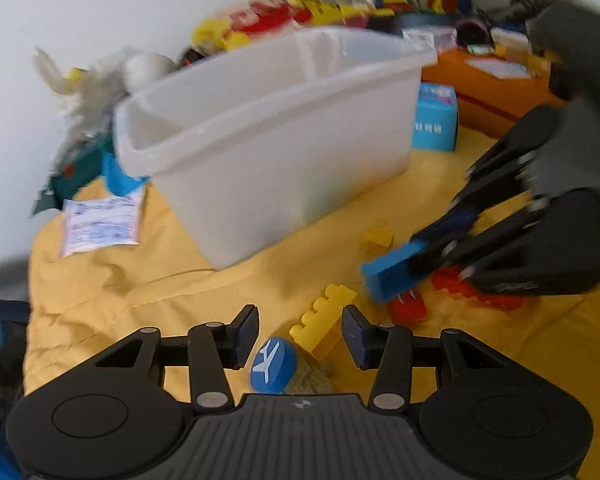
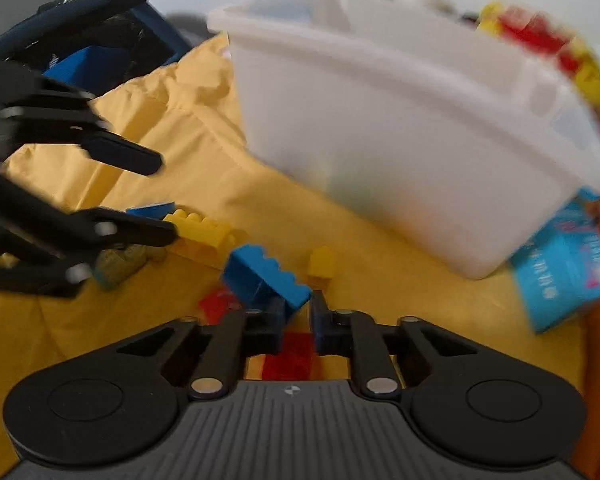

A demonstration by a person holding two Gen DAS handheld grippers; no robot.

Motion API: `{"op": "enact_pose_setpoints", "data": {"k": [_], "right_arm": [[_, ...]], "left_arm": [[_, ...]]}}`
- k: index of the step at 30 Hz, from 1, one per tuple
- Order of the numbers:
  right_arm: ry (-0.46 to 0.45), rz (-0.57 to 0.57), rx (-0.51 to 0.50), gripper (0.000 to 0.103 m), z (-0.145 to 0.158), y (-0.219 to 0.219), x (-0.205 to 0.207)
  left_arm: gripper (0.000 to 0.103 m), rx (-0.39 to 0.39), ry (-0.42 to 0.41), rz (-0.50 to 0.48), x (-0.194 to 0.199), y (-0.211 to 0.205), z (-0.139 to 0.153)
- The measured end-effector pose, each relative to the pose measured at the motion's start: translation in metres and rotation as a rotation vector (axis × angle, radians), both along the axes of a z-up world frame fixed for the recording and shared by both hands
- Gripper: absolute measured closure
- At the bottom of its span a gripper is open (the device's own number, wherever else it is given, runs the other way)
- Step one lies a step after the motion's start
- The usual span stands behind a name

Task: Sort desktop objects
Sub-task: 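Grasp the yellow block with left while right grasps the blue block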

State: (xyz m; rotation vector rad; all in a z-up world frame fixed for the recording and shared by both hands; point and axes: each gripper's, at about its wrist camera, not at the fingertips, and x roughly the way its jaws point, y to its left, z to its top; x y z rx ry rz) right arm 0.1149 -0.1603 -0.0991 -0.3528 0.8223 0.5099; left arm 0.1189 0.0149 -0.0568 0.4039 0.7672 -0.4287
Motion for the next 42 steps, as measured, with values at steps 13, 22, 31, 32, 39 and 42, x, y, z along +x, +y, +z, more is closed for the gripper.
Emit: {"op": "enact_pose_setpoints", "data": {"k": [13, 22, 31, 32, 39, 42], "right_arm": [[-0.102, -0.079, -0.053, 0.089, 0.015, -0.036, -0.11], [-0.226, -0.001, -0.366, 0.087, -0.02, -0.022, -0.144], [-0.118, 0.106, -0.198, 0.074, -0.011, -0.024, -0.177], [-0.09, 0.124, -0.157, 0.074, -0.009, -0.025, -0.179], [0.022, -0.007, 0.121, 0.074, 0.011, -0.045, -0.154], [-0.005, -0.043, 0.134, 0.074, 0.016, -0.045, -0.149]], "left_arm": [[0.071, 0.013, -0.074, -0.02, -0.051, -0.012, 0.007], [0.067, 0.336, -0.165, -0.111, -0.145, -0.051, -0.037], [0.063, -0.016, 0.038, -0.029, -0.168, -0.03, -0.023], [0.063, -0.053, 0.033, -0.002, -0.169, -0.024, -0.019], [0.055, -0.127, -0.059, 0.148, -0.114, 0.014, 0.001], [0.058, -0.192, -0.016, 0.195, -0.086, 0.027, -0.004]]}}
